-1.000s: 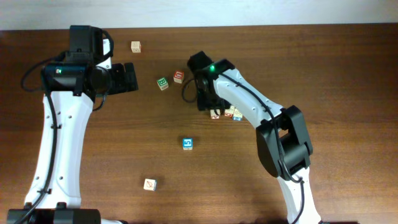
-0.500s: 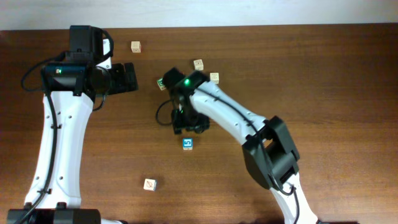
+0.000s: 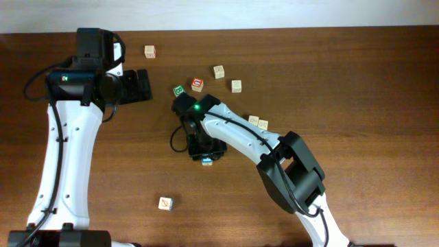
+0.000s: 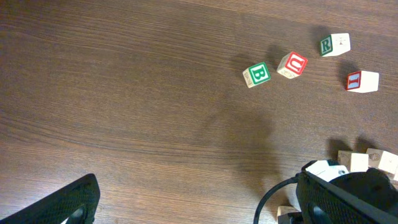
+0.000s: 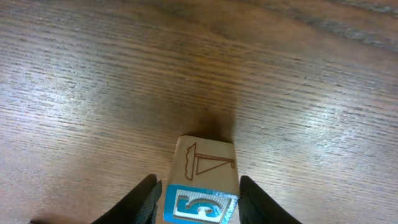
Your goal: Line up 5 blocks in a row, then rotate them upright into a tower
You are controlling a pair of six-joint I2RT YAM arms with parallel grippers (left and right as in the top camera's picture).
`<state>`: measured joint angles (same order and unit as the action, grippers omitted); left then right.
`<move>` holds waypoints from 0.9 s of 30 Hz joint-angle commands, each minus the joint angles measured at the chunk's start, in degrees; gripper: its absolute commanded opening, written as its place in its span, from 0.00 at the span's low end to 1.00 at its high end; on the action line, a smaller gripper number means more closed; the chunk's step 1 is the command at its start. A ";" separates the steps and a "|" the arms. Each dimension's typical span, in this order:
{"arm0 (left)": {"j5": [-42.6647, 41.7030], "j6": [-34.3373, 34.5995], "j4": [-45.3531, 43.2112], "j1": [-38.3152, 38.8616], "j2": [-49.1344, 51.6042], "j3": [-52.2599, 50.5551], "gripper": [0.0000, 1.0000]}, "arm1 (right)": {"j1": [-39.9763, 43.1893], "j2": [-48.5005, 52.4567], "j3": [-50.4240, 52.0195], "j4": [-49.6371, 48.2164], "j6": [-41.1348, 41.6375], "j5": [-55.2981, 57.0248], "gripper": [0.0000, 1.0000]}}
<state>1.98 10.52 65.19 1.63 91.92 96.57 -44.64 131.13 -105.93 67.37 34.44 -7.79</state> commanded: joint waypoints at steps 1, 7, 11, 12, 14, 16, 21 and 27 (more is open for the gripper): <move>0.63 0.15 0.07 -0.04 0.52 -0.33 0.99 | 0.13 0.39 0.33 -0.72 0.33 2.73 0.40; 0.63 0.15 0.07 -0.04 0.52 -0.33 0.99 | 3.58 0.39 0.22 -3.91 -2.67 3.52 0.30; 0.63 0.15 0.07 -0.04 0.52 -0.33 0.99 | 5.42 0.39 0.22 -3.48 -4.24 0.42 0.26; 0.63 0.15 0.07 -0.04 0.52 -0.33 0.99 | 5.40 0.39 0.22 -3.56 -5.18 0.11 0.27; 0.63 0.17 0.07 -0.04 0.52 -0.33 0.99 | 5.40 0.39 0.22 -4.74 -5.73 1.42 0.28; 0.63 0.15 0.07 -0.04 0.52 -0.33 0.99 | 5.77 0.39 0.22 -6.84 -5.70 3.63 0.29; 0.63 0.15 0.07 -0.04 0.52 -0.33 0.99 | 7.30 0.39 0.22 -10.82 -5.68 11.98 0.32; 0.63 0.15 0.07 -0.04 0.52 -0.33 0.99 | 10.05 0.39 0.22 -11.32 -5.70 15.82 0.33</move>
<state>1.98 10.55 65.19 1.63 91.92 96.57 -36.42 131.13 -105.95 56.21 29.08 3.66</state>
